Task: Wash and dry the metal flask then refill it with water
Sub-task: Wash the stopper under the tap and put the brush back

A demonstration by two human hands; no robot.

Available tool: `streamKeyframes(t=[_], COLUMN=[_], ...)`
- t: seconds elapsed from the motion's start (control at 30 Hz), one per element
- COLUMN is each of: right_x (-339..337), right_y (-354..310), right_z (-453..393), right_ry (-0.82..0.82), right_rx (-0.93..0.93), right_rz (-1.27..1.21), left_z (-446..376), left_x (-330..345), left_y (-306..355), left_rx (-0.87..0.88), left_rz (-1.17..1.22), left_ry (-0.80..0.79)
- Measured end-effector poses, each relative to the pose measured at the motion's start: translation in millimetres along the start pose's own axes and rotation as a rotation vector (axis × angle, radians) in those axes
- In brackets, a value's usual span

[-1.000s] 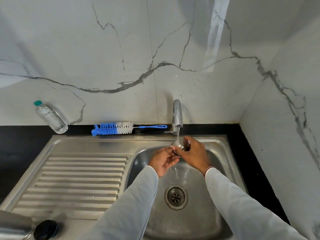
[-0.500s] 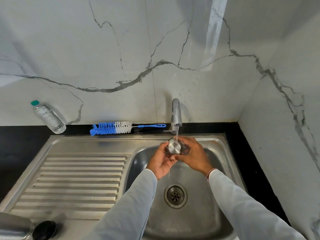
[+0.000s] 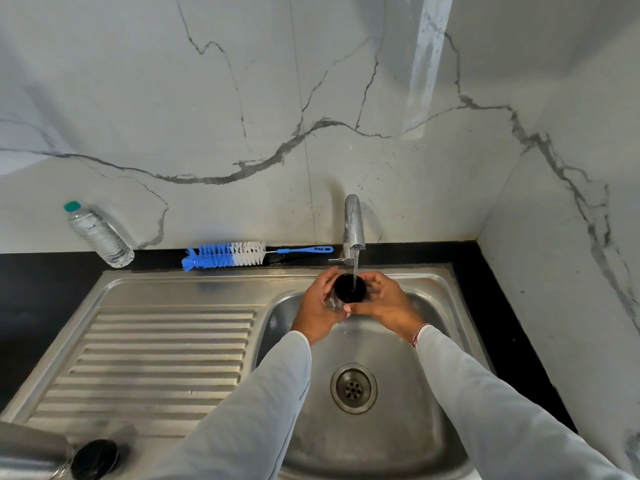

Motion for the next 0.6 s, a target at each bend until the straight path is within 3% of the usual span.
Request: streamKeyframes(t=[0.13,0.23,0.33,0.5,0.6], right_x=[8,21,25,33,34], right_y=[14,18,11,18,14], right_z=[3,4,1,10,3], right_ry=[0.111,0.115,0.226,0.201,0.286], right_rx=[-0.056,-0.084,-0.083,-0.070,-0.069], right_rz=[0.128,0.202,0.240,0.292,0.268], left_z=[6,5,7,12,12], left_x=[-3,-12,-18,-23,-25], left_y=[2,-5,-10,-15,-17], left_rx=[0.007,-0.024,-0.069,-0.094,-0.127], left_rz=[-0.175,-0.300,-0.386,-0.463,-0.478], left_ry=[-0.046,0.035,0.111,0.135,0.145])
Point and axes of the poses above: each hand's wrist, its own z-axis away from the middle knuckle, its own x-axis out of the palm, y = z × x, the point moved 1 cm from there along -z, towards the middle knuckle, and after that the axes turned 6 degrees about z, right-handed, at the moved point
